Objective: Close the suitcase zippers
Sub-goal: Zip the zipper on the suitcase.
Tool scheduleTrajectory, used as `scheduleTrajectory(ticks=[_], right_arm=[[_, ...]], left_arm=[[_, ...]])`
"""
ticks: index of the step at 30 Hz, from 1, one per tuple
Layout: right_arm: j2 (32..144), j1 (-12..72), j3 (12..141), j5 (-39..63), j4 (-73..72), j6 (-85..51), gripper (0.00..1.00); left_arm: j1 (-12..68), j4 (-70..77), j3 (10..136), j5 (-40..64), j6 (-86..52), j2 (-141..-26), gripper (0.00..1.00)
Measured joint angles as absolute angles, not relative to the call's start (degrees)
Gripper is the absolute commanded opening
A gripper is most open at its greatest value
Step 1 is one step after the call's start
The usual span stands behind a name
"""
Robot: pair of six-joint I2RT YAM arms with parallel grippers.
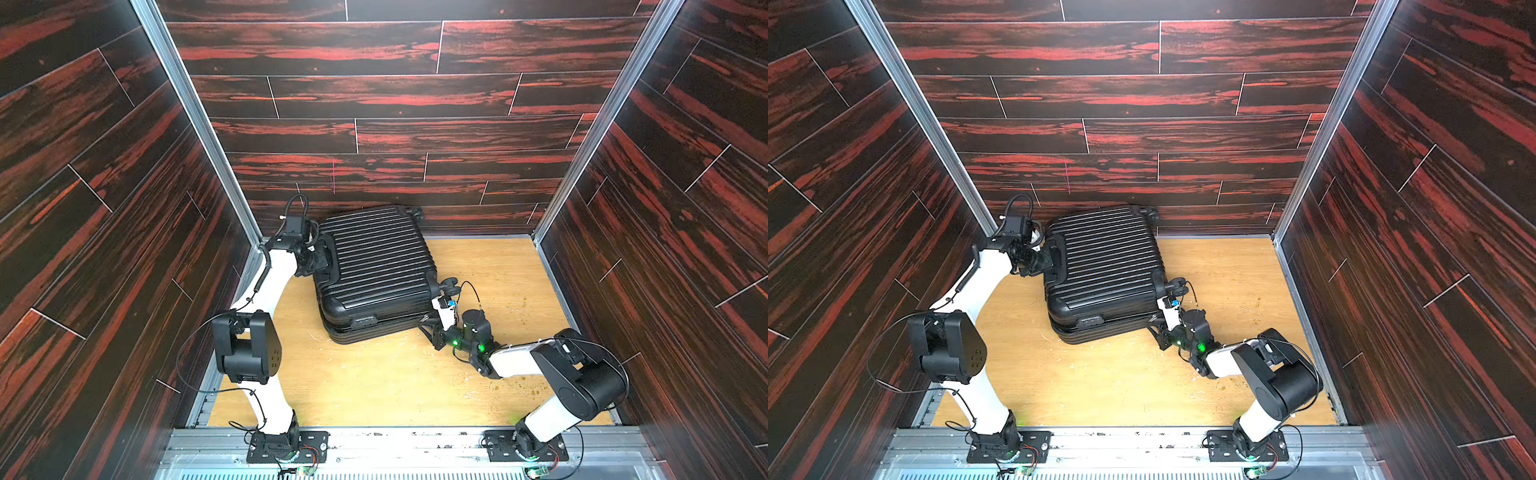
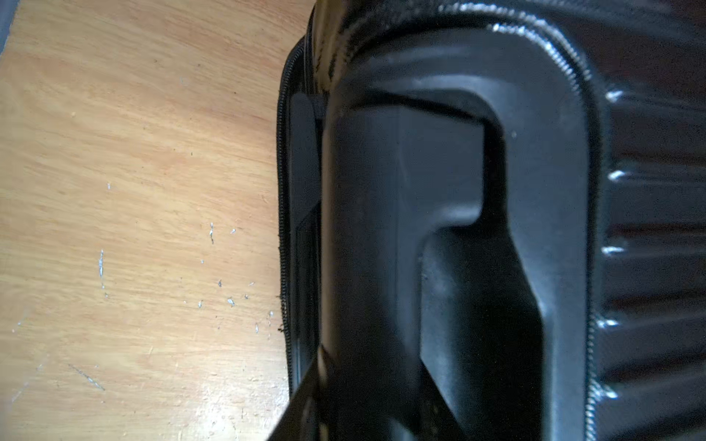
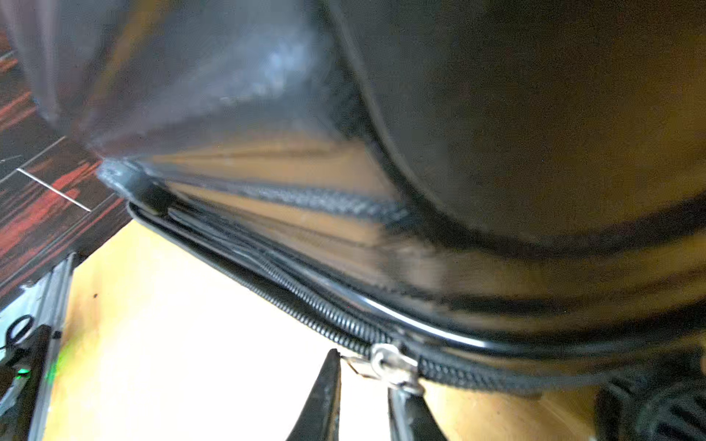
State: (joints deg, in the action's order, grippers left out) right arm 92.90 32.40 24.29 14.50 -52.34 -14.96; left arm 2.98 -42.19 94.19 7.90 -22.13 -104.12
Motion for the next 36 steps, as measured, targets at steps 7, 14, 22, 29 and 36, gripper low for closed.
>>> scheduleTrajectory(ticks=[7, 14, 22, 29, 36], right_arm=[[92.9, 32.14, 23.73, 14.5, -53.82, -16.03, 0.24], [92.9, 30.02, 21.89, 16.69, -57.65, -17.21, 0.14], [93.01, 28.47, 21.19, 19.38, -59.96, -17.58, 0.11], [93.95, 27.94, 21.26, 21.45, -60.29, -17.45, 0.06], [94.24, 27.73, 21.26, 21.56, -60.38, -16.88, 0.0]], left_arm=[[2.98, -42.7, 92.77, 7.68, -23.64, -102.65, 0.3], [3.01, -42.7, 92.77, 7.55, -23.66, -102.59, 0.3], [3.07, -42.72, 92.77, 7.4, -23.66, -102.59, 0.3], [3.07, -42.74, 92.75, 7.49, -23.7, -102.54, 0.3], [3.27, -41.58, 90.06, 7.33, -27.07, -100.29, 0.28]])
